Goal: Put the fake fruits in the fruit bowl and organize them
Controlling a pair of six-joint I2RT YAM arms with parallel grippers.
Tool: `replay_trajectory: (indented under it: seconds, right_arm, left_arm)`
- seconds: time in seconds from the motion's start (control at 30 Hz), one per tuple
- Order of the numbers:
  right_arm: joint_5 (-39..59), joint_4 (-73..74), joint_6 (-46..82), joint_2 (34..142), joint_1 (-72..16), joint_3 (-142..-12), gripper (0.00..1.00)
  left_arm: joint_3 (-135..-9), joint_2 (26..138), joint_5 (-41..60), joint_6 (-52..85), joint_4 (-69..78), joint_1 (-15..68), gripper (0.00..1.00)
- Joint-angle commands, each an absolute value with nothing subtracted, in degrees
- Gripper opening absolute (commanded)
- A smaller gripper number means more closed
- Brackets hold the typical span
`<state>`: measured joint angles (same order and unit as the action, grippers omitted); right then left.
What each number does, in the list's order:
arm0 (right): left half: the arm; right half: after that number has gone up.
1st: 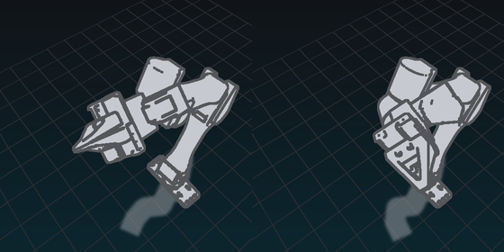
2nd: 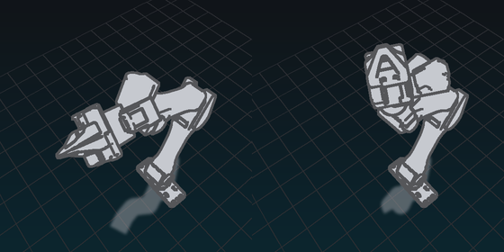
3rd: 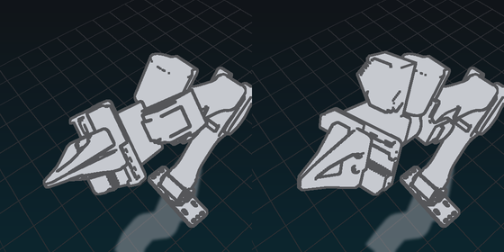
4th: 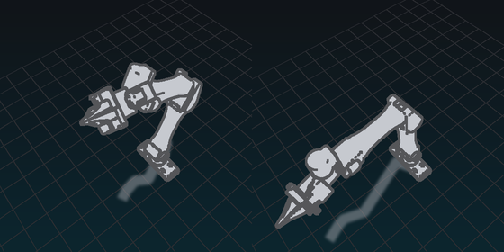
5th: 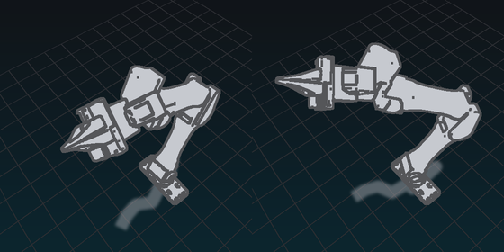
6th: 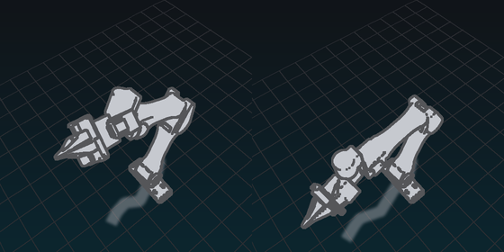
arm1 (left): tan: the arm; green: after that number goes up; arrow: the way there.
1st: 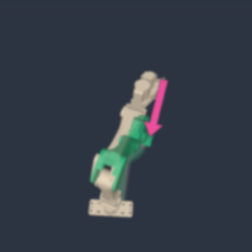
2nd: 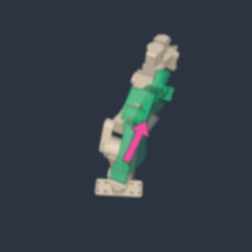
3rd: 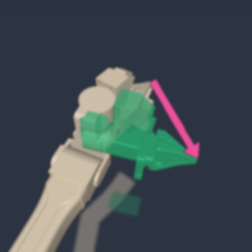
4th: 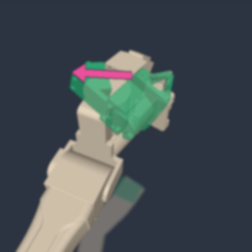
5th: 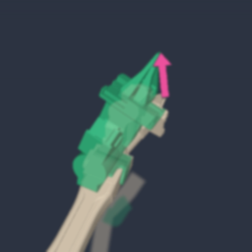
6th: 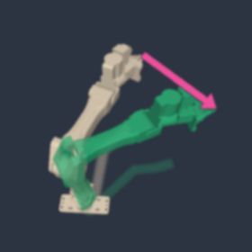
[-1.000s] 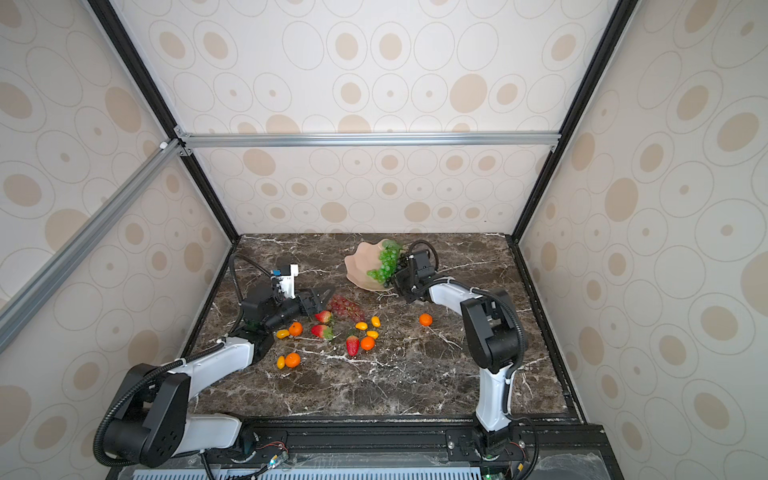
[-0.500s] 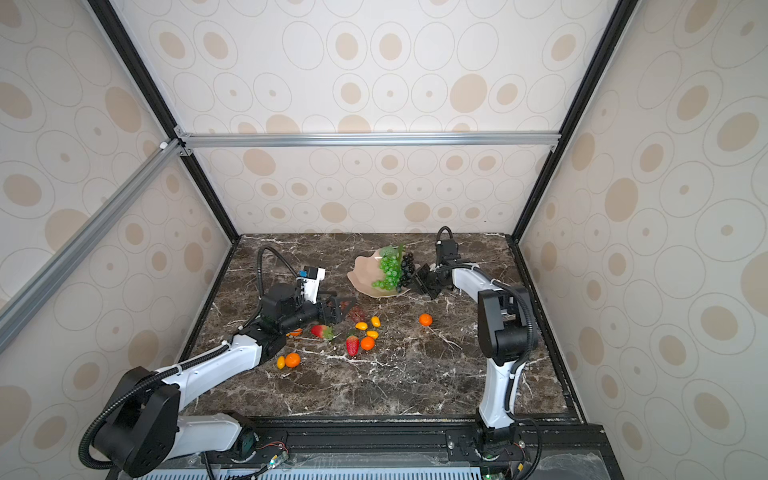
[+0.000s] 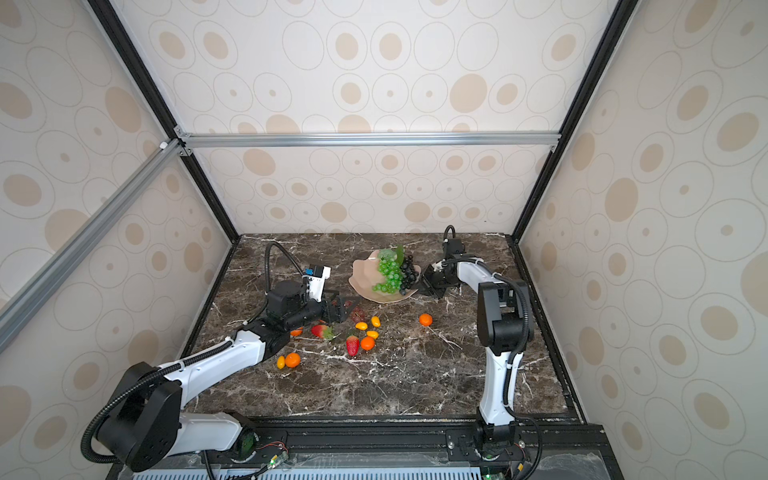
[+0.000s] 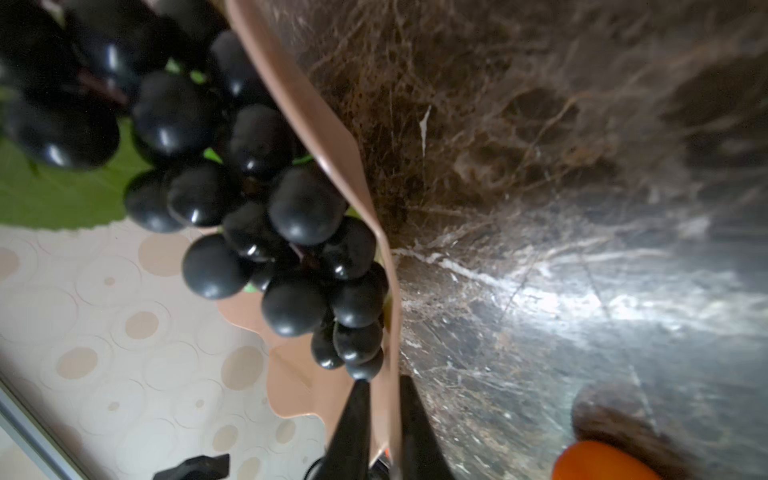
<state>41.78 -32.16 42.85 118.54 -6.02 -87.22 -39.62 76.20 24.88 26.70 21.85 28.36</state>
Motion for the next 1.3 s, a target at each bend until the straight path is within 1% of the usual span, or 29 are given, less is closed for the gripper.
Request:
replay_trajectory:
  seconds: [0.0, 0.1, 0.17, 0.33, 0.4, 0.57, 0.67, 0.73, 0.77, 0.87, 0.93, 1.07, 1.2, 1.27]
  right_arm:
    - [42.64, -32.84, 40.90, 118.70, -5.88, -88.37, 0.25]
    - [40.83, -31.81, 40.87, 117.24, -5.75, -87.88, 0.33]
    - [38.47, -31.01, 40.74, 115.56, -5.75, -86.75, 0.41]
    - [27.70, -31.03, 38.19, 109.12, -5.80, -82.40, 0.60]
    - [22.94, -30.73, 37.12, 105.95, -5.93, -80.11, 0.64]
    - [13.59, -30.00, 33.13, 98.57, -7.93, -76.51, 0.64]
    - [8.91, -28.98, 29.55, 94.95, -11.42, -75.42, 0.63]
    - [7.74, -27.10, 26.78, 92.95, -14.17, -74.35, 0.63]
    - [7.47, -26.32, 25.42, 92.33, -15.51, -74.10, 0.63]
    - [4.29, -24.76, 21.19, 90.89, -21.34, -74.01, 0.63]
    - [0.83, -23.85, 18.82, 90.45, -25.51, -74.29, 0.63]
    - [-2.19, -22.87, 17.48, 90.97, -31.31, -74.62, 0.60]
    - [-3.81, -22.64, 17.68, 90.99, -35.73, -74.47, 0.55]
    - [-6.86, -22.01, 16.99, 90.02, -38.69, -73.92, 0.55]
  left_arm:
    - [-41.97, 76.61, 24.40, 25.36, 21.79, 28.84, 0.98]
    - [-41.02, 76.08, 24.98, 26.28, 23.79, 28.83, 0.98]
    - [-41.20, 75.63, 23.84, 26.72, 23.20, 28.80, 0.98]
    - [-42.00, 74.13, 17.60, 26.20, 18.16, 28.76, 0.98]
    - [-41.53, 72.95, 14.94, 26.01, 16.81, 28.75, 0.98]
    - [-40.97, 71.07, 9.27, 27.27, 12.73, 27.68, 0.98]
    - [-41.03, 70.73, 4.51, 28.90, 9.55, 26.77, 0.98]
    - [-40.37, 70.28, 2.51, 29.97, 8.56, 25.92, 0.98]
    - [-39.89, 70.01, 2.87, 30.57, 9.01, 25.28, 0.98]
    - [-37.48, 69.44, 8.63, 33.00, 12.66, 21.72, 0.98]
    - [-35.96, 69.27, 11.73, 34.95, 15.44, 19.51, 0.98]
    - [-33.82, 68.84, 12.87, 37.69, 20.67, 17.79, 0.98]
    - [-36.65, 73.92, 16.05, 40.65, 20.52, 15.87, 0.98]
    - [-39.36, 77.18, 16.55, 41.86, 18.67, 15.56, 0.93]
